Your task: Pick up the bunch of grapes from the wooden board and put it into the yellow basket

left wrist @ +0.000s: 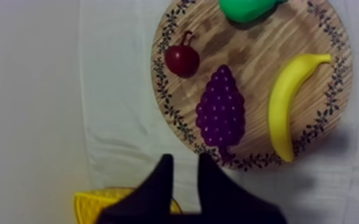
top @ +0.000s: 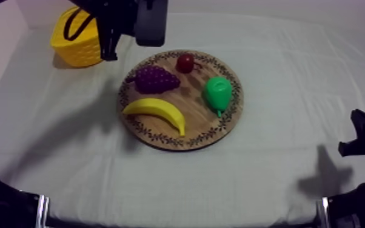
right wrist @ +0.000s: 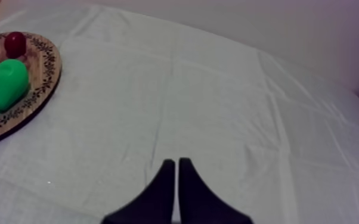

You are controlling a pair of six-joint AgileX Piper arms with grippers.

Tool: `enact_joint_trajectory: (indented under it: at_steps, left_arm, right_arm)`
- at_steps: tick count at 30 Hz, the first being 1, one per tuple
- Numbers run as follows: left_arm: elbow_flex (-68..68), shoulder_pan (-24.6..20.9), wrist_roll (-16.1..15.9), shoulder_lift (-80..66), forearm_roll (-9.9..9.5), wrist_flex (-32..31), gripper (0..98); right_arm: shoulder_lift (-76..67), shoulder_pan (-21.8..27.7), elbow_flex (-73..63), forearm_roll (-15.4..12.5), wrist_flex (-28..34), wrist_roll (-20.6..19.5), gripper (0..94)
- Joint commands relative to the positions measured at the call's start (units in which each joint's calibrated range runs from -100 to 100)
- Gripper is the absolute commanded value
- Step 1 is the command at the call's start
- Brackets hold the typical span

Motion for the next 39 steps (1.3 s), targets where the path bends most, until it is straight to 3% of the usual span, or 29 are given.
enact_joint_trajectory:
  at_steps: [1, 5, 9, 26, 39]
  left_arm:
    - [0.5, -0.2, 0.3, 0.0, -0.04, -0.4, 51.2]
    - [1.7, -0.5, 1.0, 0.1, -0.23, -1.1, 66.6]
    - [2.6, -0.6, 1.6, 0.1, -0.43, -2.1, 71.2]
    - [8.4, -1.1, 4.9, 5.3, -1.4, -10.6, 75.2]
    - [6.1, -2.5, 4.8, 18.4, -0.34, -15.1, 74.5]
  right_arm:
    - [0.0, 0.0, 0.0, 0.0, 0.0, 0.0, 0.5]
    - [0.0, 0.0, 0.0, 0.0, 0.0, 0.0, 0.5]
    - [0.0, 0.0, 0.0, 0.0, 0.0, 0.0, 0.5]
    - [0.0, 0.0, 0.0, 0.0, 0.0, 0.0, 0.5]
    - [0.0, 0.0, 0.0, 0.0, 0.0, 0.0, 0.5]
